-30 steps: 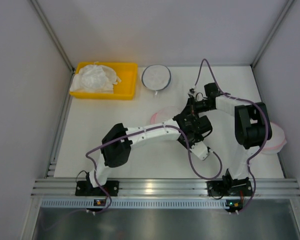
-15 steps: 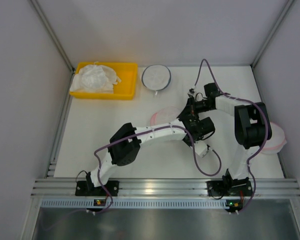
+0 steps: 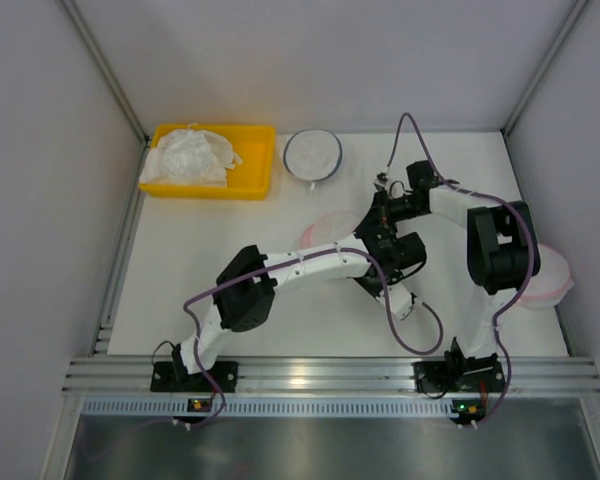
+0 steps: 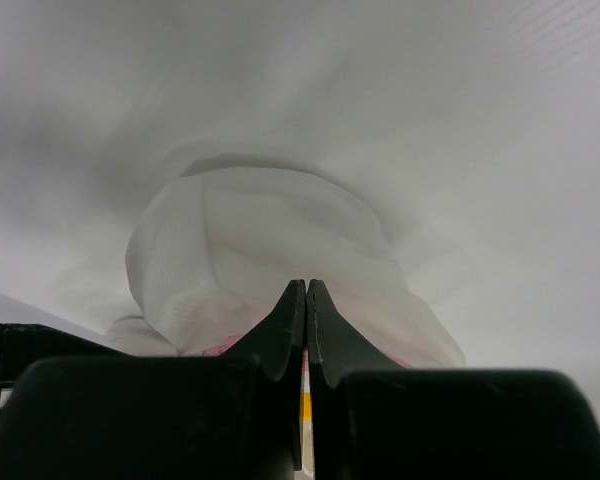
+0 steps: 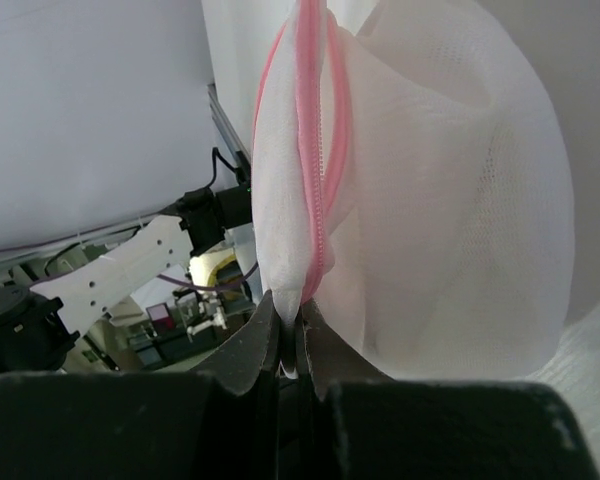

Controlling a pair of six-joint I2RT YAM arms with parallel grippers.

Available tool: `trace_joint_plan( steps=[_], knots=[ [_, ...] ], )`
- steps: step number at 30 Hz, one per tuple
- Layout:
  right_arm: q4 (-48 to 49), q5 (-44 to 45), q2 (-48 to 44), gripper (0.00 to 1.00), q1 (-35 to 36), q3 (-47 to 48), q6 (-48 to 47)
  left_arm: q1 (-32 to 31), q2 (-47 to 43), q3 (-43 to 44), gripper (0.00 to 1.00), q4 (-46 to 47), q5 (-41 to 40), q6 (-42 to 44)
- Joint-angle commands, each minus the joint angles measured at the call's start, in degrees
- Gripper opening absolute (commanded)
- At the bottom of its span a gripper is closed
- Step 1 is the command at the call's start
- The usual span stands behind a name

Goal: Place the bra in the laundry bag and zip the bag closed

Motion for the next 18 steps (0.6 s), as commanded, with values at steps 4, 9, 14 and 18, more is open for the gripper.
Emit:
trace_joint_plan(
  steps=[4, 9, 14, 18],
  knots=[
    [-1.65, 1.54, 1.31, 0.00, -0.19, 5.70, -3.69, -0.90, -6.09, -2.21, 0.00, -7.41, 8.27, -2.51],
    [-3.23, 1.89, 2.28, 0.00, -0.19, 7.90, -5.79, -1.51, -6.71, -2.56, 0.00, -8.56, 10.22, -3.74],
    [-15.41, 0.39, 2.90, 0.11, -0.11, 13.51, -12.28, -0.90, -3.90, 2.35, 0.00, -8.20, 9.78, -6.98],
    [-27.30, 4.08, -0.59, 0.47, -1.95, 14.85, -25.02, -0.55, -1.17, 8.76, 0.00, -8.29, 8.98, -9.19]
  ],
)
